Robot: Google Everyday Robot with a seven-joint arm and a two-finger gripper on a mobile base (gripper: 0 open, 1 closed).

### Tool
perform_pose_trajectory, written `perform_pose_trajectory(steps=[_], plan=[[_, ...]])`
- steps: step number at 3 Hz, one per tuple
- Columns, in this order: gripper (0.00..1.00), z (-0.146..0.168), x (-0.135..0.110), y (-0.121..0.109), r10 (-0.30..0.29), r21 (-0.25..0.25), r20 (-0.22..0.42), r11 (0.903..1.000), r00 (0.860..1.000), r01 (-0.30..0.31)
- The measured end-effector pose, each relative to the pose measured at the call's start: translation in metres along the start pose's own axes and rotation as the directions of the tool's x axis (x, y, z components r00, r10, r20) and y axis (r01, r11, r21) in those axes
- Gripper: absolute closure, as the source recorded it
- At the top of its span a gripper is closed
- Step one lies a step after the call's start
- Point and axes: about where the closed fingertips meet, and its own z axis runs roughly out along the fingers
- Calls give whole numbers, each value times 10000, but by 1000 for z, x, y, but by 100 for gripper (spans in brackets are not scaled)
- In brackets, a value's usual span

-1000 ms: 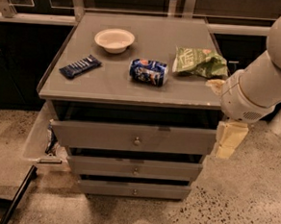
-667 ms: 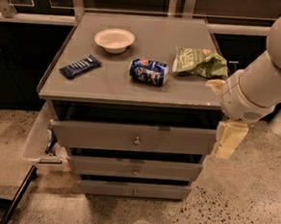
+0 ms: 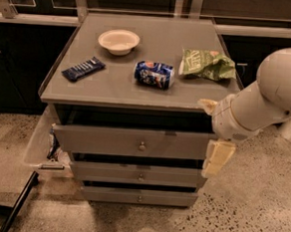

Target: Open top drawer

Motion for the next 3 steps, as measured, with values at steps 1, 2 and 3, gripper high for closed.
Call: perform_pose_trajectory(steps=[1,2,3], plan=[[0,43,1,4,-342,111,699,9994,9970,335],[0,79,2,12,-930,255,1195,9956,9885,906],[0,105,10,14,-1332,279,1276,9910,9828,1307]])
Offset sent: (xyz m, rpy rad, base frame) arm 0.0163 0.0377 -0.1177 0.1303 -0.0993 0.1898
